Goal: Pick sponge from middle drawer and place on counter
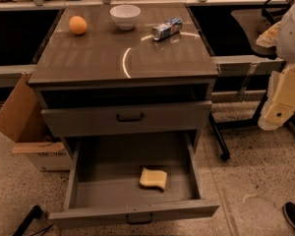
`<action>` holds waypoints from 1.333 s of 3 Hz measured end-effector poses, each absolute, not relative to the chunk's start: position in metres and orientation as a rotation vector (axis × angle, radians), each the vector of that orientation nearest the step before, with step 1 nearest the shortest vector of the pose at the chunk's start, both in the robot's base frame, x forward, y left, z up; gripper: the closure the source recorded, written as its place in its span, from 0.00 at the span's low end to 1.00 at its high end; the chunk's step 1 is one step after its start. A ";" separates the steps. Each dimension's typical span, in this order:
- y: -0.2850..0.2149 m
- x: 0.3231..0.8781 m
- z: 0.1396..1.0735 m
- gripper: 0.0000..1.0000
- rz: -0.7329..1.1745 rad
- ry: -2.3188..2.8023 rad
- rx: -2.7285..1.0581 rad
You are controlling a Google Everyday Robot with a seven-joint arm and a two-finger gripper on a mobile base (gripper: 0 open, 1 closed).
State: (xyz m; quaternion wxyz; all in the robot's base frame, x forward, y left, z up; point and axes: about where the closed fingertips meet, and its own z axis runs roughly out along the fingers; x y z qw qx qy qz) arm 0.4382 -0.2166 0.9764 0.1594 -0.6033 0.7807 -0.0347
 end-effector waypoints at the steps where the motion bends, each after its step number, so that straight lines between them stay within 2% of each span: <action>1: -0.217 0.438 0.978 0.00 -0.103 2.227 -1.721; 3: -0.189 0.419 0.918 0.00 0.177 2.210 -1.569; 4: -0.156 0.400 0.880 0.00 0.346 2.203 -1.539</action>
Offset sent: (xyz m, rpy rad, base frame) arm -0.0109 0.0158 -0.0578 0.2354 0.0474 -0.0414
